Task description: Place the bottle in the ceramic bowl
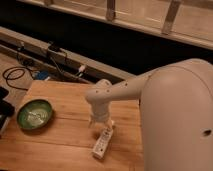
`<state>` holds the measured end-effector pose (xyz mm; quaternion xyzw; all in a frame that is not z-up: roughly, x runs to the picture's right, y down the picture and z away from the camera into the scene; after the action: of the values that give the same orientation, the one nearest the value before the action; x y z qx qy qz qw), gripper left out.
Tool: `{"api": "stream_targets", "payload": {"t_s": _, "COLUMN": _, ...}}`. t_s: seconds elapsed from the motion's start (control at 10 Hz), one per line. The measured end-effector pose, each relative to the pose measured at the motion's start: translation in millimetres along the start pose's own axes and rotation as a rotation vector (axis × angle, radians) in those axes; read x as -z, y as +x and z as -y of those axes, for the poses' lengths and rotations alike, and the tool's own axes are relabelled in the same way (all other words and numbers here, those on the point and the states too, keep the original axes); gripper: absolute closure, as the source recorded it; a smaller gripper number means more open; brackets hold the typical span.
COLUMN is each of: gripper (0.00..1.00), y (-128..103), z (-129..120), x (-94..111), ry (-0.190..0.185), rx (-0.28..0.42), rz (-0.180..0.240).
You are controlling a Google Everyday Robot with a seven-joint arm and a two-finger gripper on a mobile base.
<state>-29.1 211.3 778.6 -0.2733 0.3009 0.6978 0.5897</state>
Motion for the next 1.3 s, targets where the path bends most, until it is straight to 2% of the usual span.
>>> {"api": "stream_targets", "payload": {"t_s": 0.5, "gripper": 0.35, "y": 2.3, "z": 23.7, "x": 10.8, "ry": 0.033, "rx": -0.027, "rz": 0.025}}
{"api": "stream_targets", "payload": {"t_s": 0.7, "gripper": 0.35, "y": 2.0, "z": 37.2, "x": -2.0, "ry": 0.037, "rx": -0.054, "rz": 0.006}}
{"api": "stream_targets", "payload": {"t_s": 1.0, "gripper": 0.35, "y": 1.4, "z": 43.3, "x": -23.5, "ry": 0.034, "rx": -0.069, "rz": -0.048}}
{"api": "stream_targets", "payload": {"t_s": 1.2, "gripper": 0.46, "y": 3.0, "z": 41.8, "x": -31.7, "ry": 0.027, "rx": -0.061, "rz": -0.074}}
{"api": "stream_targets", "payload": {"t_s": 1.3, "gripper": 0.57, "y": 4.3, "z": 39.3, "x": -33.4, "ry": 0.018, "rx": -0.054, "rz": -0.081}}
